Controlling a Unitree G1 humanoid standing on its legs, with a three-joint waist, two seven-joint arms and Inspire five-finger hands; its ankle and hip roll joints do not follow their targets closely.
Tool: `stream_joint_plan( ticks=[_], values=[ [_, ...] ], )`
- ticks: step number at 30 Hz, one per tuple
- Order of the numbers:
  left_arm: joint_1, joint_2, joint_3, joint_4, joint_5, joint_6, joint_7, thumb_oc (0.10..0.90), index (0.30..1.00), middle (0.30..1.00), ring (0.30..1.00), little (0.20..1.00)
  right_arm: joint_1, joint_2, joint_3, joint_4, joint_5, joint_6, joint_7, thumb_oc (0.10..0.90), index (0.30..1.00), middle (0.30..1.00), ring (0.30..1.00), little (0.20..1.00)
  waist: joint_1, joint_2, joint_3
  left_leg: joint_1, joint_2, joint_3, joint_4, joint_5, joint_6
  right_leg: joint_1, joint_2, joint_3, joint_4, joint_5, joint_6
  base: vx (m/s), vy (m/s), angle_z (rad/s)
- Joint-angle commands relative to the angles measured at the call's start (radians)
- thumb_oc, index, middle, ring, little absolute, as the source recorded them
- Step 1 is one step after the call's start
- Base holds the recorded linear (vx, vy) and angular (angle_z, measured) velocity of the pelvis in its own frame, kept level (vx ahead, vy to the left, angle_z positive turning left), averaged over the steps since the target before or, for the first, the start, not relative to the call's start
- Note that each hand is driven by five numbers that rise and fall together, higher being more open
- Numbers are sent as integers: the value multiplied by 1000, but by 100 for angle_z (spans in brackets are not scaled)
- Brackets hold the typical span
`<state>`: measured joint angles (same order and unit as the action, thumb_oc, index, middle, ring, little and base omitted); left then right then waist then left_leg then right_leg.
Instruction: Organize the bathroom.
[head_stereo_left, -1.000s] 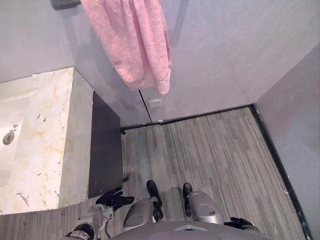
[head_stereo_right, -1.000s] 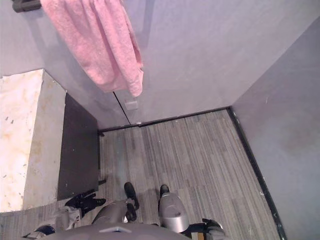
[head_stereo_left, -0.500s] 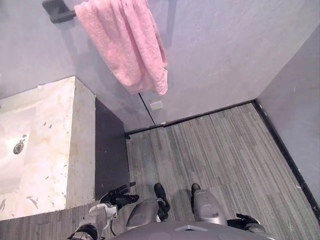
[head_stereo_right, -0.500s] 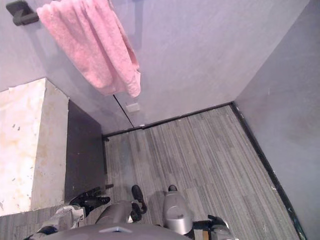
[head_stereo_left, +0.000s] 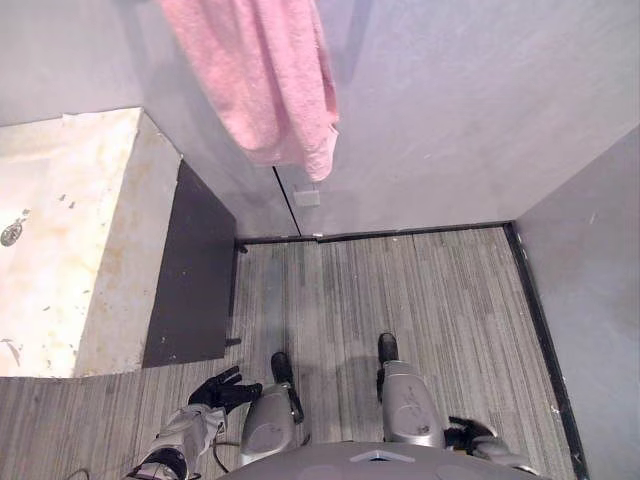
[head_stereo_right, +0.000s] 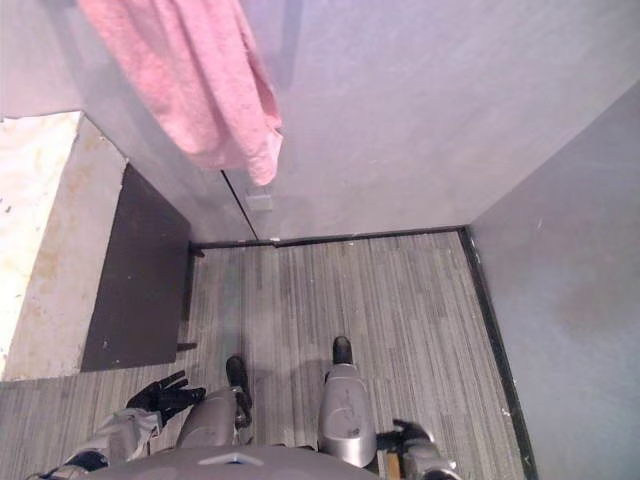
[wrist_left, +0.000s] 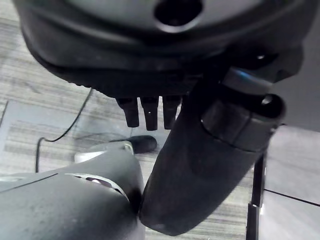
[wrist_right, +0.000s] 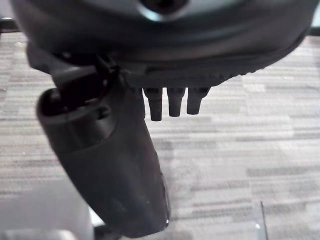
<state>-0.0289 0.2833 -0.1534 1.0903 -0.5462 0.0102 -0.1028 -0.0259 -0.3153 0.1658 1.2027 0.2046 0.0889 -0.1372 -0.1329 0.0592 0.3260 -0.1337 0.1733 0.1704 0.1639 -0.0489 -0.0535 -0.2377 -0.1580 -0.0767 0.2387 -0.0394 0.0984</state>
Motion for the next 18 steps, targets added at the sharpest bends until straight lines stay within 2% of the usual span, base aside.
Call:
stream_joint_plan(
  ticks=[1, 3, 6, 7, 8, 9, 10, 11, 12, 13, 14, 18],
  values=[
    [5, -1, -16, -19, 26, 1, -33, 800, 900, 900, 900, 900, 24, -62, -19, -22, 38, -13, 0, 800, 900, 900, 900, 900, -31, 27, -3, 50, 22, -3, 14, 67, -7, 14, 3, -14, -41, 13, 9, 91, -67, 4],
    [18, 4, -2, -17, 38, -17, -8, 800, 900, 900, 900, 900, 32, -66, -5, -61, 29, -60, 17, 800, 900, 900, 900, 900, -34, 31, -8, 75, 32, 7, -13, 82, -18, 19, 8, -19, -42, 5, 2, 86, -82, -4],
    [25, 23, 30, -47, 41, -42, 27, 800, 900, 900, 900, 900, 44, -84, 11, -162, 35, -70, 41, 800, 900, 900, 900, 900, -37, 27, -18, 93, 37, 19, -10, 91, -27, 28, 12, -26, -44, -1, -5, 59, -110, 5],
    [26, 43, 60, -83, 34, -57, 49, 800, 900, 900, 900, 900, 62, -99, 10, -246, 42, -53, 32, 800, 900, 900, 900, 900, -41, 21, -27, 101, 42, 33, 10, 98, -33, 34, 17, -35, -44, -7, -13, 48, -158, 15],
    [24, 62, 72, -112, 41, -64, 53, 800, 900, 900, 900, 900, 75, -112, 12, -307, 51, -16, 34, 800, 900, 900, 900, 900, -43, 17, -30, 91, 47, 18, 36, 132, -41, 49, 29, -36, -54, -11, -22, 73, -255, 18],
    [14, 101, 87, -178, 54, -63, 56, 800, 900, 900, 900, 900, 97, -133, 7, -374, 89, 9, 95, 800, 900, 900, 900, 900, -41, 0, -39, 46, 49, -9, 133, 176, -48, 75, 44, -33, -77, -10, -41, 73, -235, 22],
    [9, 113, 90, -198, 67, -65, 55, 800, 900, 900, 900, 900, 105, -139, 2, -391, 90, 18, 115, 800, 900, 900, 900, 900, -41, -7, -40, 26, 43, -11, 174, 173, -45, 89, 45, -38, -85, -11, -47, 75, -258, 66],
    [-4, 151, 82, -240, 96, -99, 37, 800, 900, 900, 900, 900, 115, -157, -2, -428, 80, -4, 110, 800, 900, 900, 900, 900, -39, -13, -37, -23, 30, -13, 193, 170, -45, 122, 54, -53, -99, -19, -56, 62, -139, 89],
    [-7, 175, 86, -270, 100, -100, 26, 800, 900, 900, 900, 900, 107, -170, 4, -444, 84, -13, 98, 800, 900, 900, 900, 900, -30, -12, -36, -25, 8, -6, 144, 141, -31, 127, 57, -53, -96, -22, -49, 108, -115, 91],
    [2, 197, 98, -285, 143, -131, -3, 800, 900, 900, 900, 900, 106, -180, -3, -470, 84, -25, 89, 800, 900, 900, 900, 900, -24, -9, -38, -22, 1, -1, 103, 131, -19, 131, 63, -56, -86, -28, -48, 147, -45, 39],
    [10, 239, 96, -342, 155, -127, -23, 800, 900, 900, 900, 900, 99, -196, -7, -541, 65, -10, 79, 800, 900, 900, 900, 900, -22, -9, -44, 5, 3, 3, 63, 113, -13, 132, 61, -65, -71, -38, -44, 139, -35, 7],
    [5, 300, 93, -450, 180, -110, -45, 800, 900, 900, 900, 900, 90, -223, -22, -677, 69, 2, 63, 800, 900, 900, 900, 900, -26, 0, -72, 71, 11, 28, -41, 98, -20, 139, 51, -72, -90, -28, -29, 112, -1, -14]
  ],
)
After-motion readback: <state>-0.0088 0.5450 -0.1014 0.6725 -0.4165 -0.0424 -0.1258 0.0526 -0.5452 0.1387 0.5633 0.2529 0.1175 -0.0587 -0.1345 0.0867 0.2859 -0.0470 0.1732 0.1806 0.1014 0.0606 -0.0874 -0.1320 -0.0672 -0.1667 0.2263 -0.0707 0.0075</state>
